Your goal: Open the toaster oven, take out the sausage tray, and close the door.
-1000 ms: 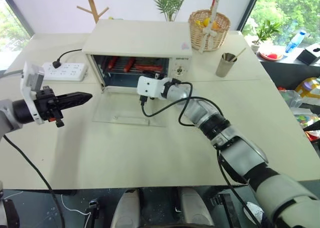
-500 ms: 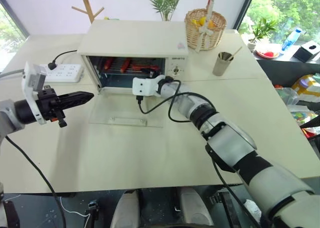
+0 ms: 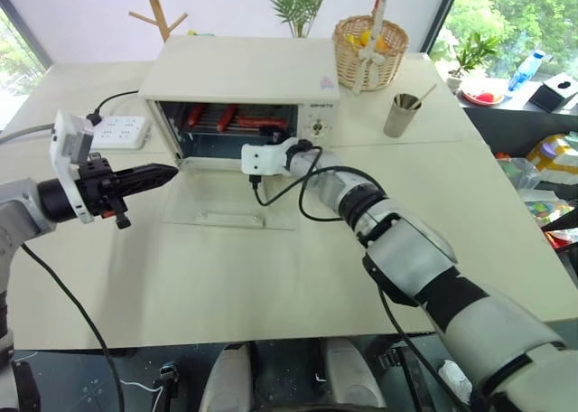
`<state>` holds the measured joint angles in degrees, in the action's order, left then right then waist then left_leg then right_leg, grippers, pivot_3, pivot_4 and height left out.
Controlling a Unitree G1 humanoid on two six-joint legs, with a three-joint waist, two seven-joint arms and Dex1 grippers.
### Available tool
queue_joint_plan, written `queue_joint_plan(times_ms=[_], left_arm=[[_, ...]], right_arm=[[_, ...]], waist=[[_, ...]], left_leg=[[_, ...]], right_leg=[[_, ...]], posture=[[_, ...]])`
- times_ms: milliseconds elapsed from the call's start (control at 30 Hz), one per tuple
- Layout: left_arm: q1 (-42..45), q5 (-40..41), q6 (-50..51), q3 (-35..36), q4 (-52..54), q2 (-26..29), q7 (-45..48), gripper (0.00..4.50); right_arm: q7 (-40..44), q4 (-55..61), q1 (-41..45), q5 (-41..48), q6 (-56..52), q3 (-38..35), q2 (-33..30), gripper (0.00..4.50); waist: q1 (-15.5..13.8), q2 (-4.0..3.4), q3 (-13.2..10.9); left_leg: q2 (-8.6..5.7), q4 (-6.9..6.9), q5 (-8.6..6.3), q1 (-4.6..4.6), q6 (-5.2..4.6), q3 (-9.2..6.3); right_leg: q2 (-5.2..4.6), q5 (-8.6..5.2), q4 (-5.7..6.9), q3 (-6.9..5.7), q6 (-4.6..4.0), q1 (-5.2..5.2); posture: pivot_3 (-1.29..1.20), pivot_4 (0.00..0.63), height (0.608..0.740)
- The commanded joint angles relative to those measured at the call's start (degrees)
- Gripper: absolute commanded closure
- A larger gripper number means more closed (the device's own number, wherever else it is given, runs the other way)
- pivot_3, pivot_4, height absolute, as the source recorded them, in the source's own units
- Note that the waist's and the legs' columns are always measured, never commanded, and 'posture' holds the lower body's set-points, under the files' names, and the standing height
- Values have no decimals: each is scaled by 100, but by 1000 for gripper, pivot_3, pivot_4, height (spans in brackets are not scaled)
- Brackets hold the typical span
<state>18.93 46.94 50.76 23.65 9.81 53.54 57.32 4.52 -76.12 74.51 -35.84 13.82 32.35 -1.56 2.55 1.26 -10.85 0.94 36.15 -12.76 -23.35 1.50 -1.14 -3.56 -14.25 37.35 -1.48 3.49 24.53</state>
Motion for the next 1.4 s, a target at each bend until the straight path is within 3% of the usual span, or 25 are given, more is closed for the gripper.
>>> queue_joint_plan(times_ms=[33,100,267,300,700,1033,1400], left_arm=[[118,134,-64,60,208,14,-34,4500],[124,149,-64,47,224,9,-39,4500],[110,183,-63,42,245,14,-68,4500],[102,193,-65,42,253,16,-74,4500],[438,141,-129,-121,-71,36,-17,4500],[2267,-769,-854,-1243,-1949,-212,488,4500],[2619,-1118,-1066,-1357,-2461,-236,956,4500]], right_arm=[[-229,-21,205,-99,-104,-3,15,1865],[-324,-53,236,-119,-173,-29,24,1865],[-504,-81,323,-114,-259,-92,48,4263],[-526,-87,341,-108,-276,-100,54,4459],[-611,-11,368,-148,-157,-63,72,4459],[-592,139,399,-213,44,4,126,4459],[-627,433,354,-274,304,26,103,4459]], waist=[[-2,0,0],[-7,0,0],[-10,0,0],[-12,2,1],[-12,1,1],[11,2,0],[70,4,-2]], left_leg=[[0,0,0,0,0,0],[0,0,0,0,0,0],[-2,1,0,0,1,-4],[-2,0,0,0,1,-4],[-3,0,1,-1,1,-4],[-9,-1,2,-2,2,1],[-4,-10,2,-5,3,5]], right_leg=[[0,0,0,0,0,0],[0,0,0,0,0,0],[-3,0,0,0,0,0],[-3,0,0,-1,0,0],[-3,0,0,-2,0,-1],[1,1,-3,-3,2,-1],[5,1,-3,0,2,10]], posture=[[0,150,740],[0,150,740],[0,150,740],[0,150,740],[0,150,740],[0,150,740],[0,150,740]])
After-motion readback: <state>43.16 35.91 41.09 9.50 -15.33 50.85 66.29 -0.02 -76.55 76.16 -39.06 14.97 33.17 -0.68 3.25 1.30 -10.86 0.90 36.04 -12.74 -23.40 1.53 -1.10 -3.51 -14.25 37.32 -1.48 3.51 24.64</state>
